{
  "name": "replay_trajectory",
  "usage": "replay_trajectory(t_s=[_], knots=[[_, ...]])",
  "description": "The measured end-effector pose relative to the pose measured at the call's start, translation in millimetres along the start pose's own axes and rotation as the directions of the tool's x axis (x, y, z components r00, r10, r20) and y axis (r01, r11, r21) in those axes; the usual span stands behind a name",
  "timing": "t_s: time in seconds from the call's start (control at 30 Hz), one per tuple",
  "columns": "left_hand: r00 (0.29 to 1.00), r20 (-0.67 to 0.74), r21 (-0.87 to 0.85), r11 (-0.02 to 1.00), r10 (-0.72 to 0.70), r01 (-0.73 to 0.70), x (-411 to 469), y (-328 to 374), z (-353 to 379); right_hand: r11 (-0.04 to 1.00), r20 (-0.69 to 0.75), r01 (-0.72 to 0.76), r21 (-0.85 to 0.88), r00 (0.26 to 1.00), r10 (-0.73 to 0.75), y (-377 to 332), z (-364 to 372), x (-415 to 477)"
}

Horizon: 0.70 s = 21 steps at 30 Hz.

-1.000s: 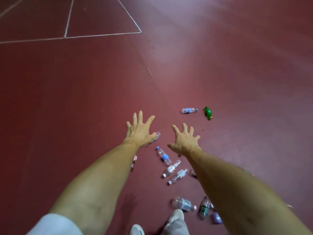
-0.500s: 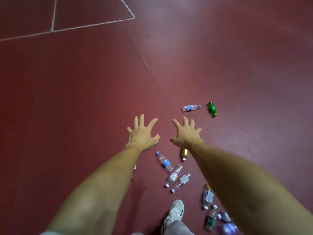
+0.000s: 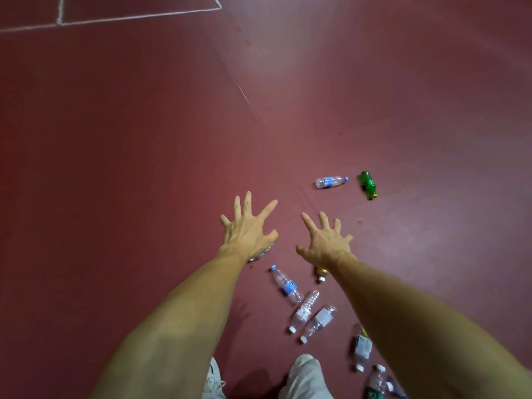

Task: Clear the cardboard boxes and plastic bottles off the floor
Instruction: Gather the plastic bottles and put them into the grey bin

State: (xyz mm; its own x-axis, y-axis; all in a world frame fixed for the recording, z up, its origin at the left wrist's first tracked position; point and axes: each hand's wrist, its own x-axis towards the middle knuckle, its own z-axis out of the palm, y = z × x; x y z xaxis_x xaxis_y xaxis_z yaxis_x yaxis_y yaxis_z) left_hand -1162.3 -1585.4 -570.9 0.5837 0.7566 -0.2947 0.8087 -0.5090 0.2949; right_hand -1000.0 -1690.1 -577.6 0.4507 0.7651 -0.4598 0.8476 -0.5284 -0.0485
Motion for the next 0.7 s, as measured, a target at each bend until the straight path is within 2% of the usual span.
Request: replay_trajectory(t_s=[0.13,0.33,0.5,0.7], knots=[[0.999,0.032,0.011,1.000,-0.003,0.003,52.8,-47.1,95.9,1.000,0.057,-0.006,0.002,0.998,0.006,-8.6,103.0,67.1],[0.990,0.139,0.054,0.998,-0.019,0.012,119.9,-123.2,307.9,1.000,0.127,-0.014,0.017,0.992,0.012,10.8,299.8,171.4],[0.986,0.166,0.116,0.993,-0.013,-0.006,161.2,-178.0,468.0,1.000,0.126,-0.006,0.013,0.992,0.005,34.0,445.7,251.2],[0.984,0.178,0.191,0.982,-0.028,-0.007,187.0,-229.3,576.4,0.998,0.115,0.053,0.038,0.992,-0.057,25.4,555.5,328.9]])
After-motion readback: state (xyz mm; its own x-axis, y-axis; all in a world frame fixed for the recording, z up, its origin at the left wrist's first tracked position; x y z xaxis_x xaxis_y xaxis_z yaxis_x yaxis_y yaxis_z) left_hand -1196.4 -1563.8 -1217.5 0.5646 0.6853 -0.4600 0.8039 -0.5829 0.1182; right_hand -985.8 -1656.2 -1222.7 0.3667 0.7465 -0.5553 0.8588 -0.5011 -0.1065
